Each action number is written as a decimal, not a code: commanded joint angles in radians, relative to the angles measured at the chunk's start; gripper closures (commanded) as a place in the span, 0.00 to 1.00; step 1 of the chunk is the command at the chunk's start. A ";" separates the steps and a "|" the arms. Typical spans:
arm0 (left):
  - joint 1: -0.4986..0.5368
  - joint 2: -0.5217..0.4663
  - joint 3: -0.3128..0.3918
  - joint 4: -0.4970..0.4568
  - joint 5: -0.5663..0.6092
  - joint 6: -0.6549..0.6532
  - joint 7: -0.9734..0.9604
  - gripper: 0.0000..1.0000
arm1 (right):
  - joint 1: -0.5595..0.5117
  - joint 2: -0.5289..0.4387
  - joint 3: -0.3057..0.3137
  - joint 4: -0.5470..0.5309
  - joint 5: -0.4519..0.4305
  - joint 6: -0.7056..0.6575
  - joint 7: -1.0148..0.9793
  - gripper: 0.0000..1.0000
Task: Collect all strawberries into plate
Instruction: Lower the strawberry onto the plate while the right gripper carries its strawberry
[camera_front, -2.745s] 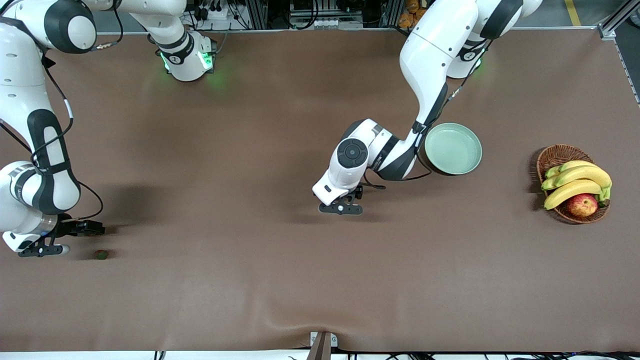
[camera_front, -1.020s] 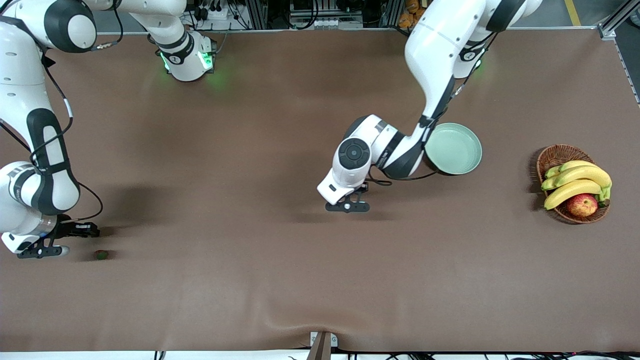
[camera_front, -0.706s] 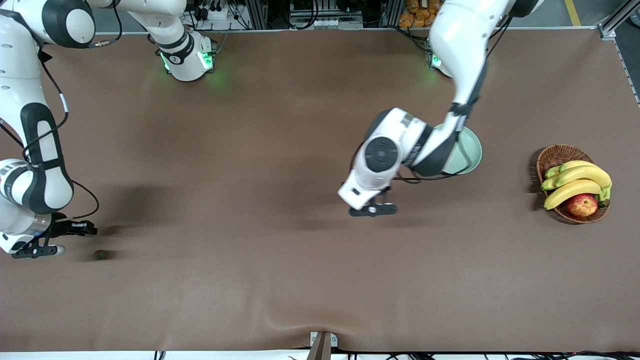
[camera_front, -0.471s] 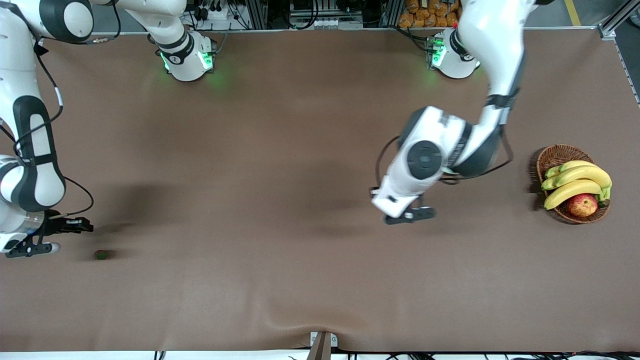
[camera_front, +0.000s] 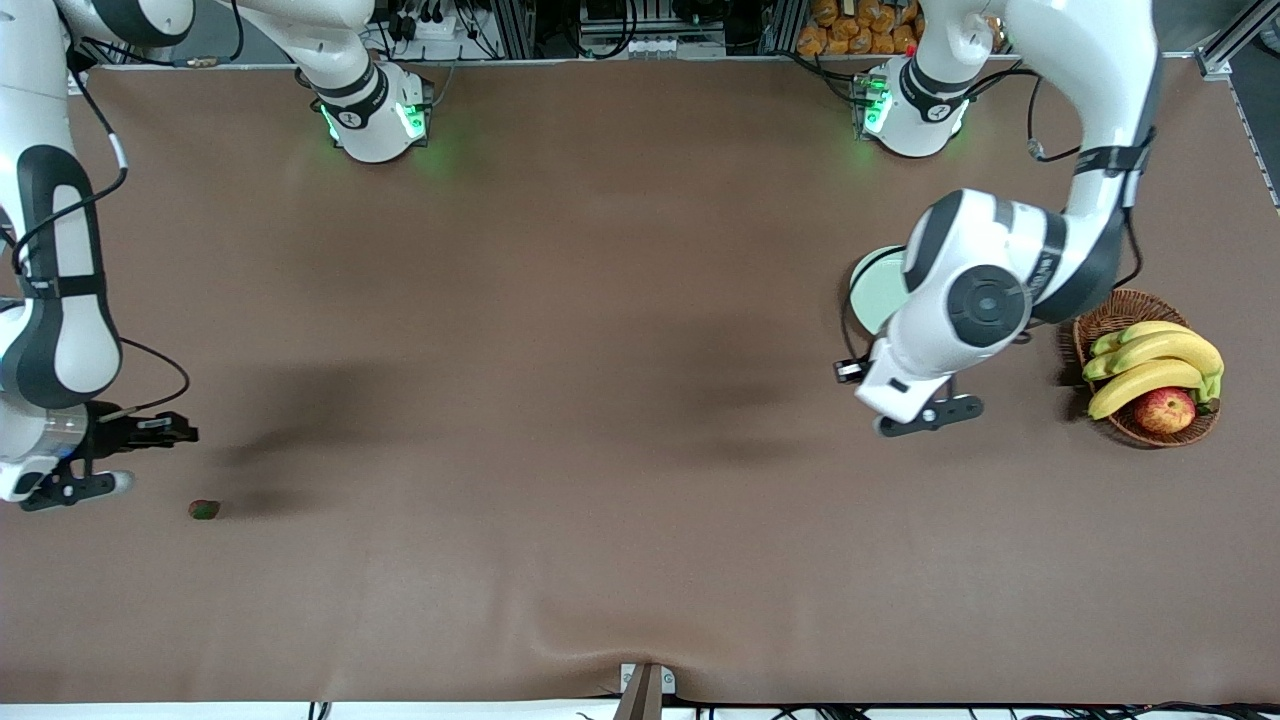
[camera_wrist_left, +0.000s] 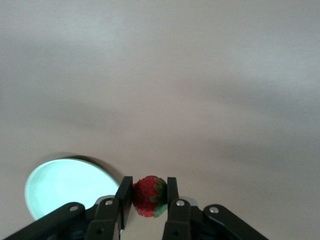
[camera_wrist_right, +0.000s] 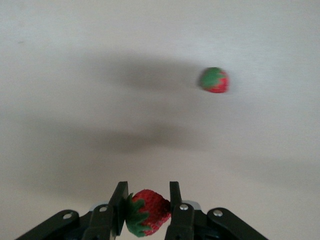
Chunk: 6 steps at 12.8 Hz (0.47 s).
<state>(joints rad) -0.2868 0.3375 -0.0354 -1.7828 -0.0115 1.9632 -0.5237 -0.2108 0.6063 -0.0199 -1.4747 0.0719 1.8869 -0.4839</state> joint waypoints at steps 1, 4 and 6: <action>0.076 -0.112 -0.015 -0.194 0.019 0.106 0.092 1.00 | 0.095 -0.059 0.000 -0.022 -0.003 -0.060 0.071 0.89; 0.090 -0.158 -0.017 -0.343 0.019 0.208 0.103 1.00 | 0.220 -0.075 0.003 -0.019 0.035 -0.101 0.218 0.92; 0.089 -0.184 -0.015 -0.459 0.019 0.326 0.103 1.00 | 0.308 -0.079 0.003 -0.019 0.077 -0.097 0.319 0.93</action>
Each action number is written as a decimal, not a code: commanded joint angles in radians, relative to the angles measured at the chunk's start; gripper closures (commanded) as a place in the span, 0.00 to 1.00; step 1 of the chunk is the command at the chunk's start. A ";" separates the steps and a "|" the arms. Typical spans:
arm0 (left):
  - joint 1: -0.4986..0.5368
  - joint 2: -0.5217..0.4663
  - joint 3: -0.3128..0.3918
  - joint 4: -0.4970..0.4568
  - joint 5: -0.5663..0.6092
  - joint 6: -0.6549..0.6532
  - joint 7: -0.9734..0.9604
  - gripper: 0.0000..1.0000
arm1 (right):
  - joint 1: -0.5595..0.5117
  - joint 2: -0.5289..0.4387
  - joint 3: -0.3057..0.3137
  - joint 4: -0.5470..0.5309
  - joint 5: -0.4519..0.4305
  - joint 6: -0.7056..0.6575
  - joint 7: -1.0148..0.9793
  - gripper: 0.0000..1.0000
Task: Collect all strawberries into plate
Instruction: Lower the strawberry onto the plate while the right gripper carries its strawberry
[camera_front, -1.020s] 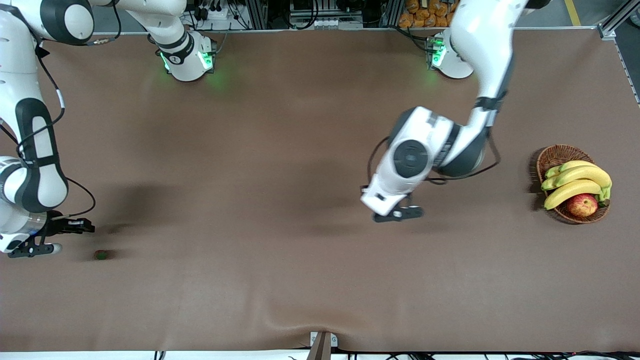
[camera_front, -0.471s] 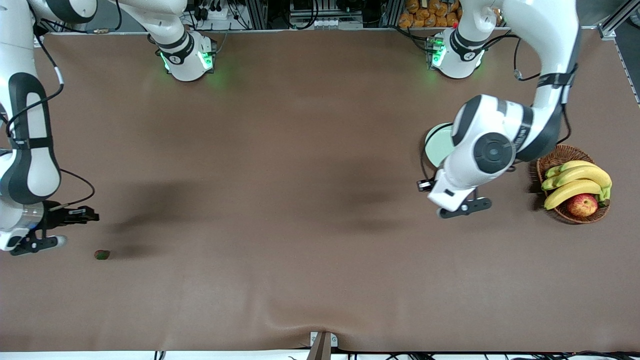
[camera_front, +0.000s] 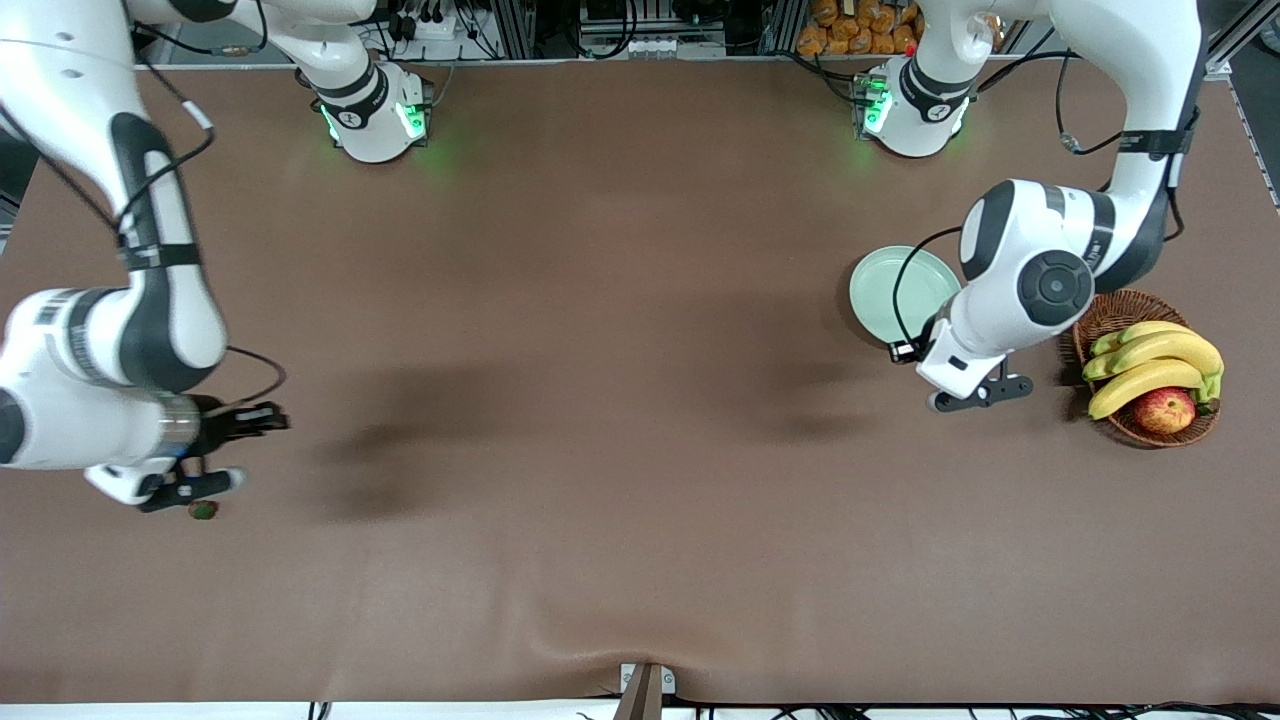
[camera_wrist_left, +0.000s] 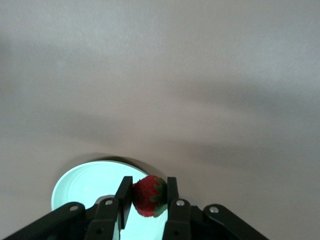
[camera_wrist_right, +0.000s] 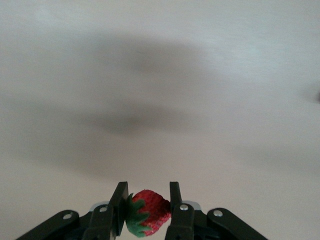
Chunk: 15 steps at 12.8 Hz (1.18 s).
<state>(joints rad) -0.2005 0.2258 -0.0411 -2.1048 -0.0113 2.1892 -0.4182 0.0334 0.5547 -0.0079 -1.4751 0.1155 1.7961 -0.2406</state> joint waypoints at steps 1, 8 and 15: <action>0.003 -0.075 -0.010 -0.179 0.020 0.142 -0.001 0.99 | 0.122 -0.027 -0.009 -0.017 0.059 0.006 0.131 0.93; 0.058 -0.072 -0.013 -0.293 0.108 0.224 0.006 0.76 | 0.405 -0.006 -0.010 -0.011 0.197 0.208 0.603 0.93; 0.059 -0.060 -0.013 -0.302 0.108 0.216 0.006 0.00 | 0.568 0.083 -0.011 -0.010 0.196 0.422 0.906 0.93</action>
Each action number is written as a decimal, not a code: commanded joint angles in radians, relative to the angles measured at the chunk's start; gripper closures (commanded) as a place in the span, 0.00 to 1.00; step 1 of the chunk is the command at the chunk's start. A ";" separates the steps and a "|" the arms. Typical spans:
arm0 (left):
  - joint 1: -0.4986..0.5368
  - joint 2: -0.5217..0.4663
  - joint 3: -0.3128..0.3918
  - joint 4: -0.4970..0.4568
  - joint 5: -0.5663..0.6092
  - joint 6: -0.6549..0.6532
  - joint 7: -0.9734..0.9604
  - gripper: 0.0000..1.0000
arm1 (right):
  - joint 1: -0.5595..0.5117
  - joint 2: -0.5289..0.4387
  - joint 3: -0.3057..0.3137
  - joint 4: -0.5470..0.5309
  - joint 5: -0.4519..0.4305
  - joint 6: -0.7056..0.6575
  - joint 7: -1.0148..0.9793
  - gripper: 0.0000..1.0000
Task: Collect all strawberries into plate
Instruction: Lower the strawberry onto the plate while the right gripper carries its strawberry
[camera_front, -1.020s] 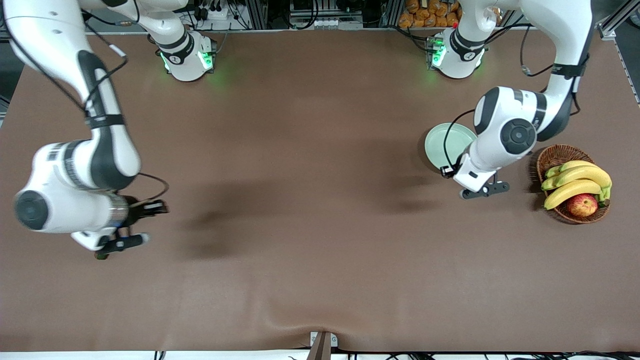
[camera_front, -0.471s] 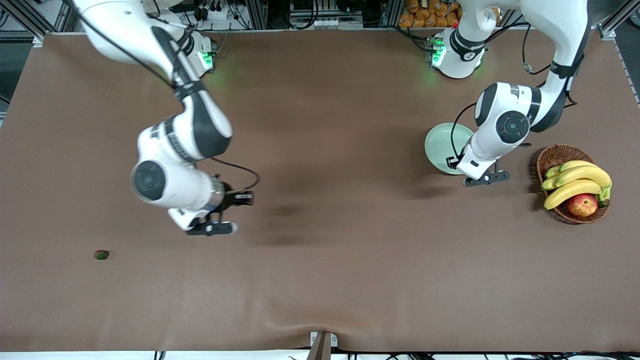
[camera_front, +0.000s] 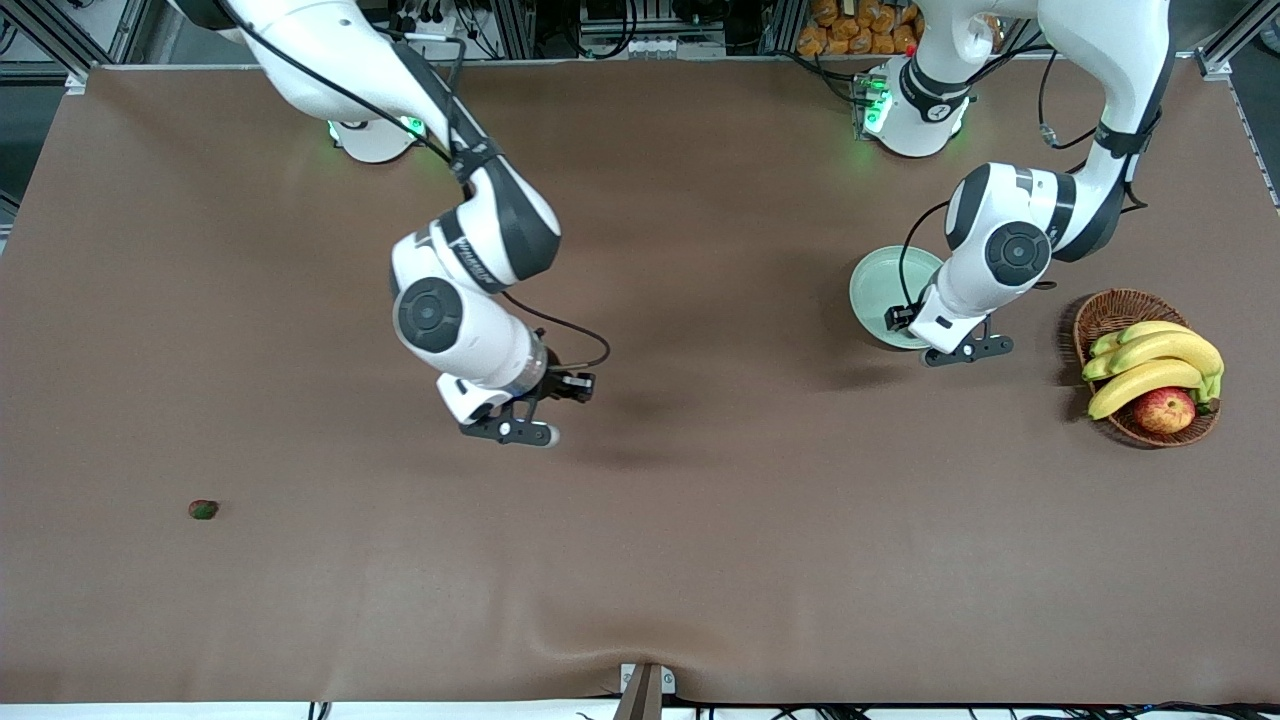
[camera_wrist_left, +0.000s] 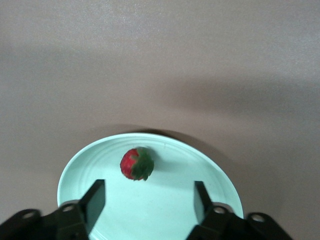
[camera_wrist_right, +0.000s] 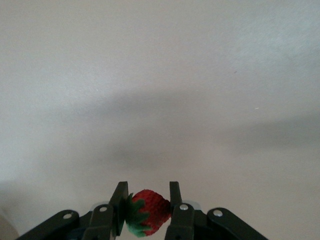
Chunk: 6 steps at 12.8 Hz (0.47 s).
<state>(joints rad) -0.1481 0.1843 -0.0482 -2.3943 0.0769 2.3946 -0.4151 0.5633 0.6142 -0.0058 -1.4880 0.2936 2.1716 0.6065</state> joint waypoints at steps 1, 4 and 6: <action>0.007 -0.020 -0.005 -0.006 0.020 0.009 0.004 0.00 | 0.058 0.035 -0.013 0.003 0.018 0.074 0.087 0.93; 0.008 -0.022 0.001 0.056 0.020 -0.020 0.079 0.00 | 0.104 0.077 -0.013 0.005 0.015 0.138 0.198 0.93; 0.040 -0.020 0.001 0.110 0.020 -0.023 0.111 0.00 | 0.135 0.107 -0.013 0.005 0.015 0.198 0.237 0.93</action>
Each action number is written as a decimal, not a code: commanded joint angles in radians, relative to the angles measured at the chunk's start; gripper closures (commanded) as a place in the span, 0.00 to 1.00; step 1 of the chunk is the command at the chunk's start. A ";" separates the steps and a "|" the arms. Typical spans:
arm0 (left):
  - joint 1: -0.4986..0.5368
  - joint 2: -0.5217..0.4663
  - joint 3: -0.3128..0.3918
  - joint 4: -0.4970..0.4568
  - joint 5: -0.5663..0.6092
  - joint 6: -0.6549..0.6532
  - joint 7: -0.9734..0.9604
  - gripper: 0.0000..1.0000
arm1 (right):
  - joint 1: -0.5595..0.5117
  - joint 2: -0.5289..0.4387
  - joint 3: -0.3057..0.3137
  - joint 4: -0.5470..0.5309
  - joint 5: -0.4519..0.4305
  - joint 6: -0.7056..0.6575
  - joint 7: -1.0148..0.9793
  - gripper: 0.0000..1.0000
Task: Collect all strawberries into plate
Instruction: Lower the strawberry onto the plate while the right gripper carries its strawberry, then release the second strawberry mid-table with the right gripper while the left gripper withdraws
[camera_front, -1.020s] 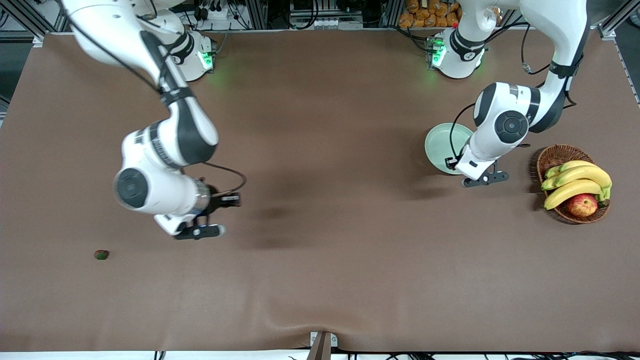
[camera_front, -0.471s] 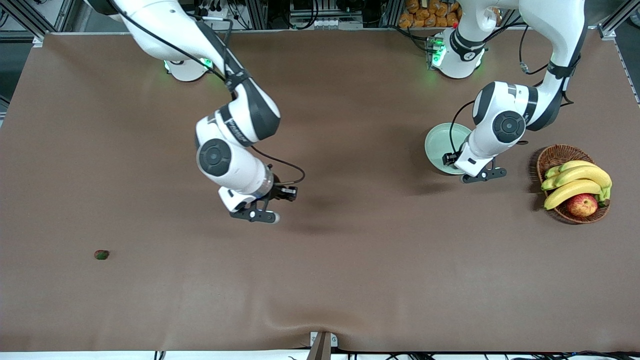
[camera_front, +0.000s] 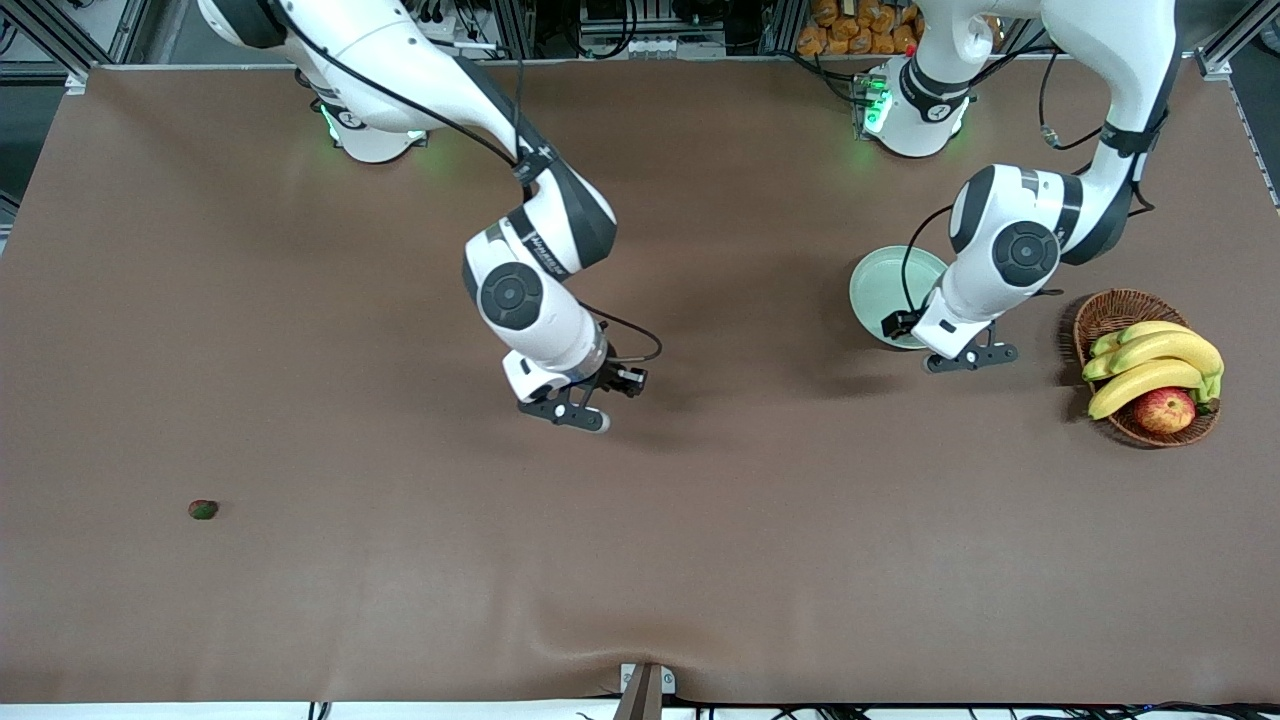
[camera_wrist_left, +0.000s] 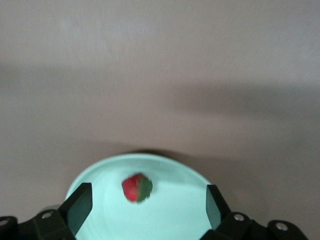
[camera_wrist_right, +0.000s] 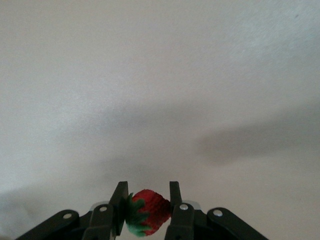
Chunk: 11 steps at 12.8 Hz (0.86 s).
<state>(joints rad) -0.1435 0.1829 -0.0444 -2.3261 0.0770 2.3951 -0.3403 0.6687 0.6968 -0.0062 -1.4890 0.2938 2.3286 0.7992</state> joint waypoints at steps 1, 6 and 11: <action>0.050 -0.017 -0.005 0.068 0.020 -0.025 0.043 0.00 | 0.046 0.045 -0.014 0.007 0.010 0.073 0.072 0.93; 0.076 0.062 -0.003 0.258 0.020 -0.111 0.082 0.00 | 0.107 0.119 -0.018 0.006 0.002 0.184 0.142 0.92; 0.071 0.124 -0.006 0.390 0.015 -0.172 0.090 0.00 | 0.132 0.159 -0.023 0.006 -0.016 0.222 0.173 0.91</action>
<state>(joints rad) -0.0751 0.2692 -0.0443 -1.9984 0.0770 2.2515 -0.2570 0.7877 0.8383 -0.0140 -1.4899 0.2904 2.5220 0.9484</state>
